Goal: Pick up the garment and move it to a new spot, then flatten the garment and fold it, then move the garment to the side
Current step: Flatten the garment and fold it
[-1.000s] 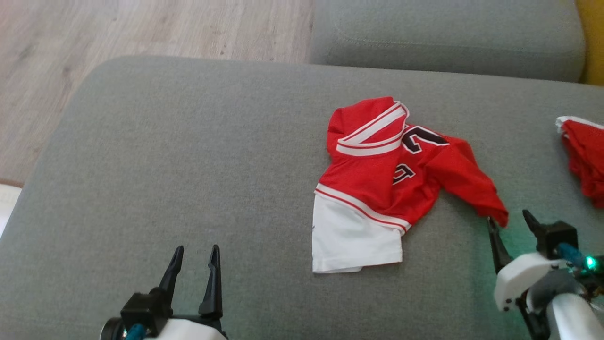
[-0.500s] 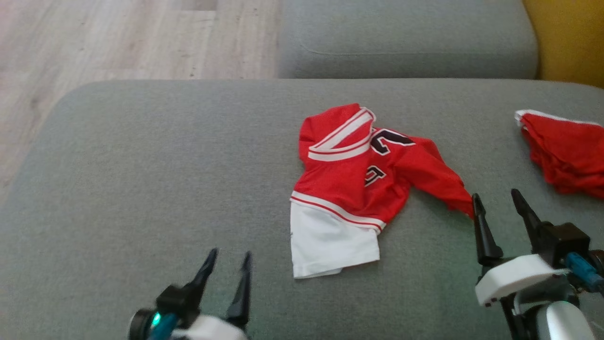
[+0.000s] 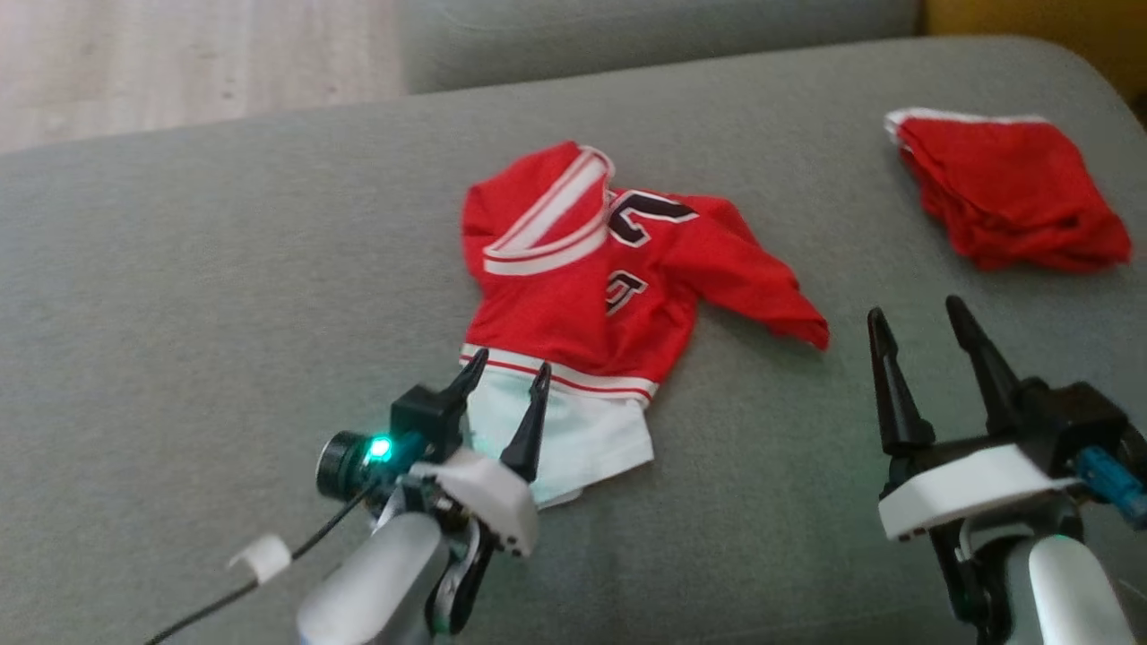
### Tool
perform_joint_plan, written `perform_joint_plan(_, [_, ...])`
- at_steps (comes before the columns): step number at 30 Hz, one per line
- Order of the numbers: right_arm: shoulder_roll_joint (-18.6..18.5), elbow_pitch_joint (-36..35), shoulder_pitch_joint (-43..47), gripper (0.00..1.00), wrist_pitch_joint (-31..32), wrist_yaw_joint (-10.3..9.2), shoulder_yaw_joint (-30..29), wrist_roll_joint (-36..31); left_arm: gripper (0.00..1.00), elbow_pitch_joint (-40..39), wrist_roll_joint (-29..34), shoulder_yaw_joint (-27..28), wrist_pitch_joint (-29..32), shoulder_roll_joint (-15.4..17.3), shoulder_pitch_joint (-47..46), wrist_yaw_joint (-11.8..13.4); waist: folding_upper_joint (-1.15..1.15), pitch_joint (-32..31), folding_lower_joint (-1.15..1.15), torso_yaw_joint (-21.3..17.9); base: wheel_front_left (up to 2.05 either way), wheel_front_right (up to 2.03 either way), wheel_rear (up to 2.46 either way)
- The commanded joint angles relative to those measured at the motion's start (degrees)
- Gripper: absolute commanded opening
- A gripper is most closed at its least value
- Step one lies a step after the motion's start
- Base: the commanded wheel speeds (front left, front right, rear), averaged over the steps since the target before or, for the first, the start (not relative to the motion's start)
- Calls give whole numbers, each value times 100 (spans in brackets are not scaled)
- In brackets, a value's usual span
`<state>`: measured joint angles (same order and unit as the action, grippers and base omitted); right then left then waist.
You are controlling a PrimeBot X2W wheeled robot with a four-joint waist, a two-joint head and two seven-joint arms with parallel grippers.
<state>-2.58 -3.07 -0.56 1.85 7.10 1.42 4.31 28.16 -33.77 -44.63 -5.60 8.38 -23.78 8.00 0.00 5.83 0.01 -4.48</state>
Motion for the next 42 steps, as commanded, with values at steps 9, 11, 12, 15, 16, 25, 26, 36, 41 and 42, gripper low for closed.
perform_joint_plan(9, [-31,-217,-440,100,-151,39,171,122,100,1202,104,246,107,-75,-884,207,0,549,-1,-684,0,0,0])
perform_joint_plan(11, [-31,-205,-442,100,-185,39,145,127,100,1433,103,225,190,-83,-947,209,0,595,-1,-716,0,0,0])
perform_joint_plan(12, [-31,-198,-436,100,-202,39,119,129,77,1496,96,219,181,-97,-971,184,0,607,-1,-718,0,0,0])
perform_joint_plan(15, [-31,-178,-403,100,-246,39,24,103,0,1587,89,192,76,-142,-988,129,0,607,-1,-666,0,0,0])
perform_joint_plan(16, [-31,-177,-392,100,-263,39,-19,104,0,1587,85,191,12,-159,-979,122,0,596,-1,-631,0,0,0])
perform_joint_plan(25, [-30,-136,-281,100,-323,39,-421,108,0,1066,22,456,-528,45,-910,362,0,298,-1,-94,0,0,0])
perform_joint_plan(26, [-30,-127,-259,100,-324,39,-469,105,0,971,-9,521,-533,123,-883,413,0,259,-1,-37,0,0,0])
perform_joint_plan(36, [-30,6,-106,100,-366,39,-721,97,0,337,-355,1126,-224,1074,-269,943,0,84,-1,250,0,0,0])
perform_joint_plan(41, [-30,103,-82,100,-365,39,-804,56,0,39,-459,1162,-68,1264,63,1018,0,73,-1,296,0,0,0])
perform_joint_plan(42, [-30,122,-86,100,-367,39,-806,55,0,-25,-467,1155,-77,1266,111,1022,0,74,-1,298,0,0,0])
